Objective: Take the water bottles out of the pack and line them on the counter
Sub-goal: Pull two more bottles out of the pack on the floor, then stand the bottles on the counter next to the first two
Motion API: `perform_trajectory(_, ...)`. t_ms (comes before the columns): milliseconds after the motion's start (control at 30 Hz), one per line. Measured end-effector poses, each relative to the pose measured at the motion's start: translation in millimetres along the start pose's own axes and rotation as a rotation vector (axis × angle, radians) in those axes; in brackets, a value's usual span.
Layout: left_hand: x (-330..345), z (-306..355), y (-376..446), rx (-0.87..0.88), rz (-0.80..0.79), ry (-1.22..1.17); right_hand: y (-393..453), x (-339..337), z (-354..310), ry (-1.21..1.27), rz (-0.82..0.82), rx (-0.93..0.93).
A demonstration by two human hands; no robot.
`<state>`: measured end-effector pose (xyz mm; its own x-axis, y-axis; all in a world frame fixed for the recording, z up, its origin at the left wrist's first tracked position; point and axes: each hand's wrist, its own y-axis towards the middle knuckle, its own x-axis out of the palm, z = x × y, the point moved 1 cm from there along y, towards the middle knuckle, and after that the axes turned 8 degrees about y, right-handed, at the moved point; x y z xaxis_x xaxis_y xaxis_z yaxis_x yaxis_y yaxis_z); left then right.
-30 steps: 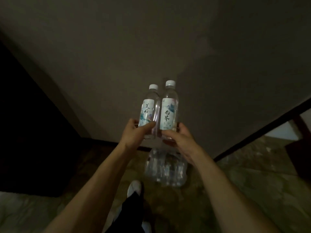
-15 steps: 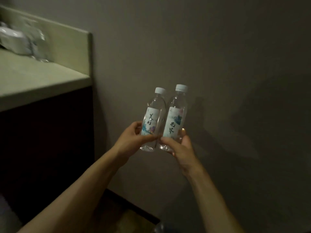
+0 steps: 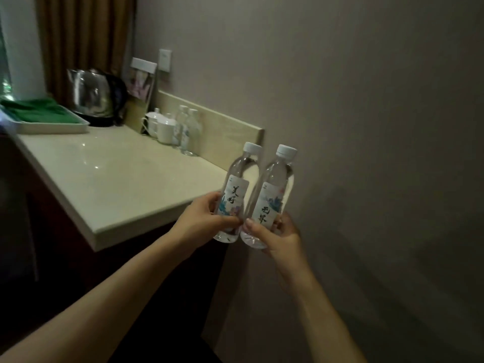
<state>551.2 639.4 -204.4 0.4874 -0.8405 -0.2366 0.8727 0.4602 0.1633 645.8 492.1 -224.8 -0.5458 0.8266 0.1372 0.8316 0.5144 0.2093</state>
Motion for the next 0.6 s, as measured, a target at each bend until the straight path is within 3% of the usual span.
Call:
perform_trajectory(167, -60.5, -16.6, 23.0, -0.062, 0.090, 0.031, 22.4, 68.0, 10.9, 0.031, -0.075, 0.020)
perform_trajectory(400, -114.3, -38.5, 57.5, -0.119, 0.181, 0.038, 58.0, 129.1, 31.7, 0.028, -0.041, 0.011)
perform_trajectory(600, -138.5, -52.0, 94.3, -0.169, 0.205, 0.003, 100.9, 157.8, 52.9, -0.189, 0.023, -0.013)
